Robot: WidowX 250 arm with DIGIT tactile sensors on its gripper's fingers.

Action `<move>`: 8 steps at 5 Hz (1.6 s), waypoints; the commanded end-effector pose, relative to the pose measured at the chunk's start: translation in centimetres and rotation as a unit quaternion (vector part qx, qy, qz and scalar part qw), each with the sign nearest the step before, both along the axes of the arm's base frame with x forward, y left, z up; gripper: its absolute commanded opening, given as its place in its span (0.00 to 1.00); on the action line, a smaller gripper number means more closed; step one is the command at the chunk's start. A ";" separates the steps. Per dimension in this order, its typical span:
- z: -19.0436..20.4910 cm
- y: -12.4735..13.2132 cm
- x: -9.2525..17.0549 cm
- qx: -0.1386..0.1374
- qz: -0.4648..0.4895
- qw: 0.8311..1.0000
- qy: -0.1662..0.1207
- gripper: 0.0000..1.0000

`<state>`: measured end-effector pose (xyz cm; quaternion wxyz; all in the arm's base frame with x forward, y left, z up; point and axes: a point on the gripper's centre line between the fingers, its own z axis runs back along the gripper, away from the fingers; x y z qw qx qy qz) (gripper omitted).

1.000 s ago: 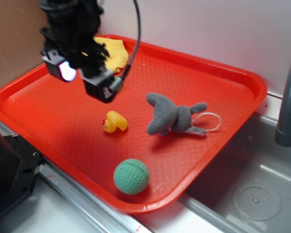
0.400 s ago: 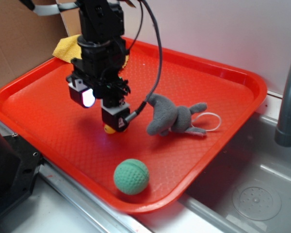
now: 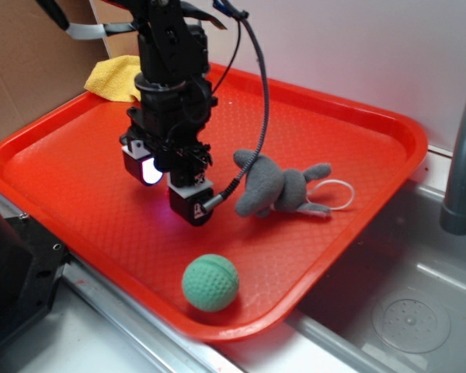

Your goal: Grab the yellow duck.

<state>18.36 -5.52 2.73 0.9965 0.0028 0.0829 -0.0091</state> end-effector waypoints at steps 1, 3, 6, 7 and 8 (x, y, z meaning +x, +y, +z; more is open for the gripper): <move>0.3 -0.1 0.9 -0.009 -0.005 1.000 -0.014 0.00; 0.0 -0.4 0.7 -0.023 -0.010 1.000 -0.007 0.00; 7.8 1.4 0.4 -0.047 0.011 0.998 -0.041 0.00; 12.1 2.4 -0.2 -0.025 0.040 0.997 -0.061 0.00; 16.9 3.9 -1.7 -0.006 0.063 0.996 -0.062 0.00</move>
